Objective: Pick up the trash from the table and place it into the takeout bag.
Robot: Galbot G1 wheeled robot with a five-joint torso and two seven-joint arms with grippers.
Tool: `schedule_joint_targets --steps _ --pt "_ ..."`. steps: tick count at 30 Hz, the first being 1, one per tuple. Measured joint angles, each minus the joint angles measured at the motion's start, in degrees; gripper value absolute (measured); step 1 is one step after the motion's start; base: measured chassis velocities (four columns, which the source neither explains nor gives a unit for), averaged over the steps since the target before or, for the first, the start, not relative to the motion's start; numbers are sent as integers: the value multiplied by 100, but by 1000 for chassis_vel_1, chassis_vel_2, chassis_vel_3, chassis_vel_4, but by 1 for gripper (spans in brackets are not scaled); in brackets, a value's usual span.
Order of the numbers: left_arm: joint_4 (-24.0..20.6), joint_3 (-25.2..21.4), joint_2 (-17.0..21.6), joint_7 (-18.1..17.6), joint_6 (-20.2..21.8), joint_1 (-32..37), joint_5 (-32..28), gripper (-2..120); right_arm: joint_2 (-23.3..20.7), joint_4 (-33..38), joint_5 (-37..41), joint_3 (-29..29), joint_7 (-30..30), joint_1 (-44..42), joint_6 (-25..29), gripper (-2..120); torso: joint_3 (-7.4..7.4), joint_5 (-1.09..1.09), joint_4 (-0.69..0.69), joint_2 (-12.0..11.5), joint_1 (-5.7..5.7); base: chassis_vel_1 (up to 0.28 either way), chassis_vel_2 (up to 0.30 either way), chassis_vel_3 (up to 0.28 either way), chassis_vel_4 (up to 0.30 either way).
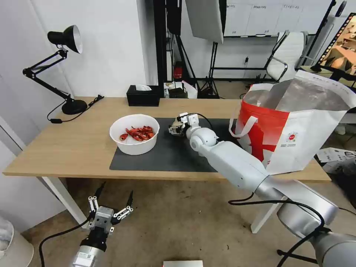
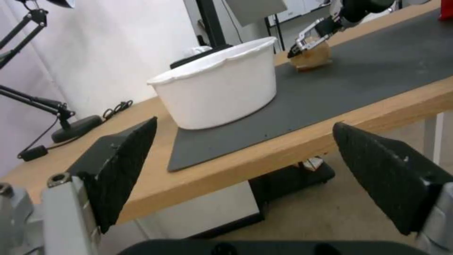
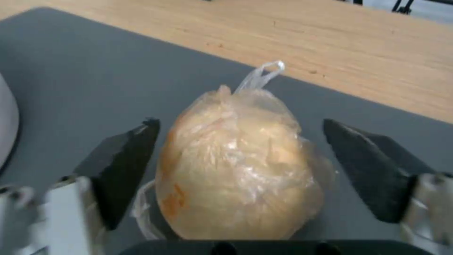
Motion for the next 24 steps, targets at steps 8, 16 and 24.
schedule_joint_targets --steps 8,16,24 --pt "-1 -14 10 -82 -22 3 -24 100 -18 -9 12 -1 -19 0 -163 63 0 0 0 0 0 0 0 0 0" --pt "-31 -10 20 -138 -23 4 -28 100 -108 202 95 34 46 -31 -185 30 0 1 1 0 0 0 0 0 0" --pt "-146 -11 20 -144 -23 46 -27 100 -963 2158 118 586 644 -532 345 7 0 2 -1 0 0 0 0 0 0"
